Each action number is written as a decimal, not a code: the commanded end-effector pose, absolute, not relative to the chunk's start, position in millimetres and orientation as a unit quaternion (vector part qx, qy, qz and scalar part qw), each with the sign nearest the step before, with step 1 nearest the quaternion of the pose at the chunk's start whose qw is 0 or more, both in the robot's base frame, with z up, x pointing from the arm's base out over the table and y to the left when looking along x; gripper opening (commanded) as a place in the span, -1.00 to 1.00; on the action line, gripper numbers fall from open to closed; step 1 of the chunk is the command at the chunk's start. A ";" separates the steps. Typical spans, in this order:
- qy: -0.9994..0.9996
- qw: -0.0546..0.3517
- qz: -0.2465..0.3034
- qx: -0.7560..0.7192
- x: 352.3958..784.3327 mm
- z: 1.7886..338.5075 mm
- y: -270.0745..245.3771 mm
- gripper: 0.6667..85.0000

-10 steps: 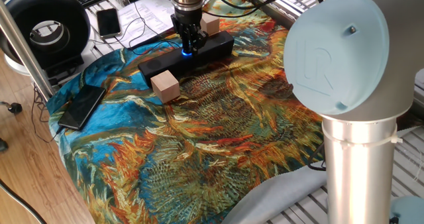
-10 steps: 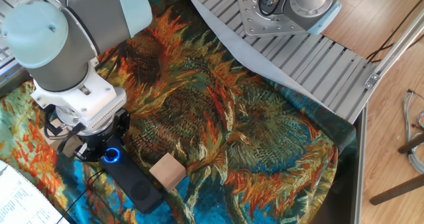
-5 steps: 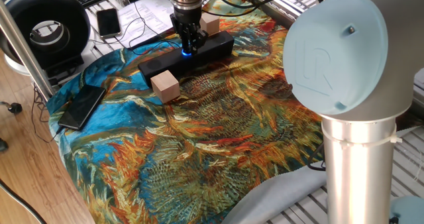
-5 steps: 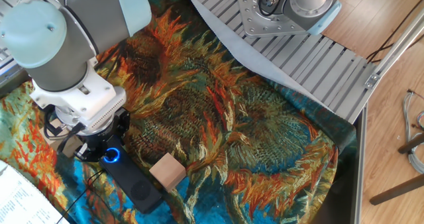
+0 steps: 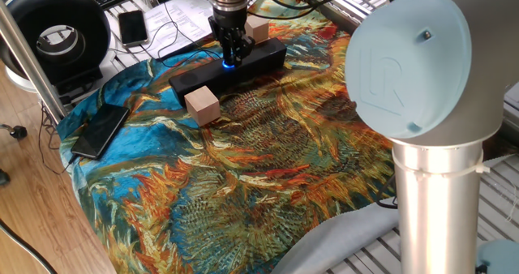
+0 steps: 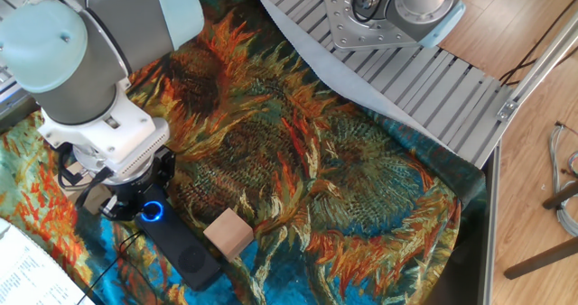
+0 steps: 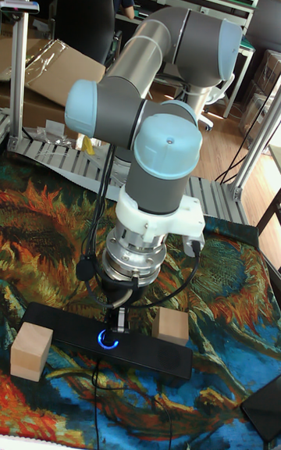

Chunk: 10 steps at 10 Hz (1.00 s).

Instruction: Turn the knob to decrease the volume of the speaker

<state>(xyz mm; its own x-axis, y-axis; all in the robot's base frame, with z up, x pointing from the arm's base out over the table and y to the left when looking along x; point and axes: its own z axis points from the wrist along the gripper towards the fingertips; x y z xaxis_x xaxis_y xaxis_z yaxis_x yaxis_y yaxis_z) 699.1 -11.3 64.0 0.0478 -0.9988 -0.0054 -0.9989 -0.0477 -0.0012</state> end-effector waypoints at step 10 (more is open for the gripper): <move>0.692 -0.001 0.015 -0.721 705.6 58.2 -11.0 -0.08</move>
